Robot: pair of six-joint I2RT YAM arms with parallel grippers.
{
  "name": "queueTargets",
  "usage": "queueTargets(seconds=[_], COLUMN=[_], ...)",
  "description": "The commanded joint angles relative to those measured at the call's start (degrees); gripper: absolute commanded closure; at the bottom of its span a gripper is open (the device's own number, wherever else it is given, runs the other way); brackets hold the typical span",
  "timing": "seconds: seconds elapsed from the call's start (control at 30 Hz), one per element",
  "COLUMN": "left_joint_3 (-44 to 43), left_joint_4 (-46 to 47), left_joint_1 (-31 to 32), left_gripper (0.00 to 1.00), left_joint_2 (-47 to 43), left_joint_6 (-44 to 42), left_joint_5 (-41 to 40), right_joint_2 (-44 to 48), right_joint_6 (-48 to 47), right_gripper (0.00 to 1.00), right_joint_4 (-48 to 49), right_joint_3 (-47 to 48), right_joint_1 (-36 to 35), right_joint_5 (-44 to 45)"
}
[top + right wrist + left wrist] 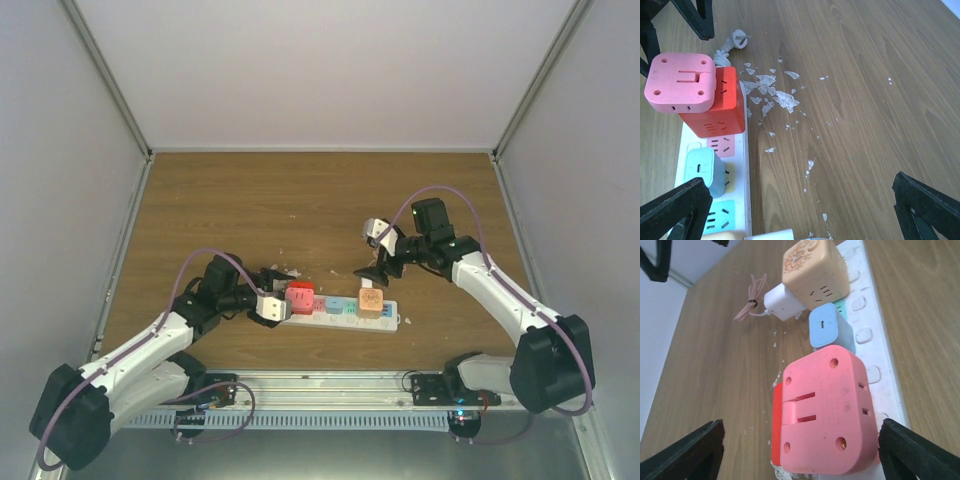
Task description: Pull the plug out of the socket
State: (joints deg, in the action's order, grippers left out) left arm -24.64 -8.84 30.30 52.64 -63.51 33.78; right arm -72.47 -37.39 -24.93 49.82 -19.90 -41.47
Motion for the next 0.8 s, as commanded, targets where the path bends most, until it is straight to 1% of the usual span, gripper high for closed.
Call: queueTargets(seconds=[0.0,0.1,0.33,0.5,0.63,0.77], left_joint_3=[3.5,3.5,-0.1,-2.0,-3.2,-4.1], left_joint_4=[12.8,13.1,7.6,4.2,3.9,2.2], left_joint_1=[0.6,0.7,0.7,0.7,0.6,0.7], left_gripper=[0.19,0.26,0.48,0.60,0.69,0.72], left_joint_2=[-0.9,-0.7,-0.3,-0.1,1.0,1.7], left_joint_6=[-0.3,-0.7,0.9,1.8,3.9,4.5], left_joint_5=[-1.2,-0.7,4.0,6.4,4.6,3.1], right_joint_2=[-1.0,-0.8,-0.5,-0.7,-0.3,-0.1], right_joint_6=[0.6,0.4,-0.9,-2.3,-2.4,-1.7], right_gripper=[0.00,0.00,0.00,0.01,0.00,0.00], right_joint_4=[1.9,1.9,2.8,3.5,5.3,5.4], right_joint_3=[0.9,0.7,-0.4,-1.2,-2.2,-2.1], right_joint_1=[-0.7,-0.7,-0.9,-1.3,-2.8,-5.1], right_joint_5=[-1.5,-1.3,-1.1,-1.0,-1.0,-0.8])
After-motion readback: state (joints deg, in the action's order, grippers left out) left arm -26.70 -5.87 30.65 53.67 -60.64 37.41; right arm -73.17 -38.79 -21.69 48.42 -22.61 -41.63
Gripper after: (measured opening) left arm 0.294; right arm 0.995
